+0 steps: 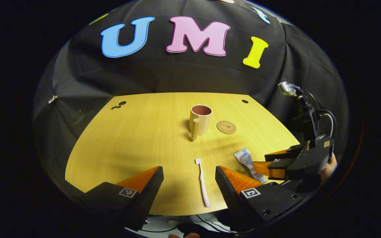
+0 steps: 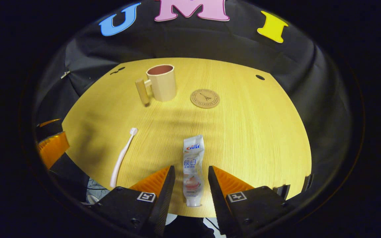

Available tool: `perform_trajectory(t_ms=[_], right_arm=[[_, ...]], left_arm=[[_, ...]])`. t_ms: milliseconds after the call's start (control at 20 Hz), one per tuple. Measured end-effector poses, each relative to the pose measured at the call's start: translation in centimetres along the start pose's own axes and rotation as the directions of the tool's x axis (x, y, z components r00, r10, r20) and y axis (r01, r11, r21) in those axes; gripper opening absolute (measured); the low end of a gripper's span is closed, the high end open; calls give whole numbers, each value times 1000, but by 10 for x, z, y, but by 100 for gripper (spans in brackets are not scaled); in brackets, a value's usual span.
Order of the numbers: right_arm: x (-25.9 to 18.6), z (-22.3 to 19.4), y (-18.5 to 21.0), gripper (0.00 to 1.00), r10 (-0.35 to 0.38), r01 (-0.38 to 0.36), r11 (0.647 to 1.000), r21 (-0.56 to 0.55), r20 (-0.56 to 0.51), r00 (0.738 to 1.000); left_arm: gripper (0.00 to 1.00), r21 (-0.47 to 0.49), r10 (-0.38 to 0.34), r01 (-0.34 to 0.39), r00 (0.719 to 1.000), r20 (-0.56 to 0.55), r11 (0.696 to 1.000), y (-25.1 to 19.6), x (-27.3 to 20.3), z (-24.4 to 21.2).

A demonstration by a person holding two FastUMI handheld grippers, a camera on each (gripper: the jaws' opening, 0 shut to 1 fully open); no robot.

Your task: Put the toothbrush and toothpaste on the desktop into the cup, then pick up the cup and place it on the coaster on the desktop.

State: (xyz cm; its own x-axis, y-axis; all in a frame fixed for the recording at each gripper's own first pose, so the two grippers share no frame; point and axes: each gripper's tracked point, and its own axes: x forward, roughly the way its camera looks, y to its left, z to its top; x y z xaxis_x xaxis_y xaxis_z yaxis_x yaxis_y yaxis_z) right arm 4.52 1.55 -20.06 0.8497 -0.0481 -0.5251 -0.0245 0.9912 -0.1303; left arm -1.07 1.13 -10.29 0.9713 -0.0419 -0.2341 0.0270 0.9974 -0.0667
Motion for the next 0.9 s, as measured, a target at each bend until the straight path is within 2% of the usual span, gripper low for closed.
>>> perform_trajectory(t_ms=[350,600,650,700,900], right_arm=[[31,-14,1,66,-57,48,994,-102,-89,994],[44,-13,1,67,-64,53,994,-92,-123,990],[48,-13,0,66,-59,48,995,-83,-131,990],[47,-11,1,56,-55,46,996,-71,-138,989],[50,-15,3,48,-25,24,1000,-7,-193,981]], left_arm=[[98,-34,25,-26,999,-27,999,9,2,-15],[98,-32,31,-32,999,-28,999,10,4,-16],[98,-33,32,-33,999,-29,999,10,5,-16],[98,-35,33,-34,999,-30,999,9,6,-16],[98,-41,34,-36,999,-36,999,9,8,-17]])
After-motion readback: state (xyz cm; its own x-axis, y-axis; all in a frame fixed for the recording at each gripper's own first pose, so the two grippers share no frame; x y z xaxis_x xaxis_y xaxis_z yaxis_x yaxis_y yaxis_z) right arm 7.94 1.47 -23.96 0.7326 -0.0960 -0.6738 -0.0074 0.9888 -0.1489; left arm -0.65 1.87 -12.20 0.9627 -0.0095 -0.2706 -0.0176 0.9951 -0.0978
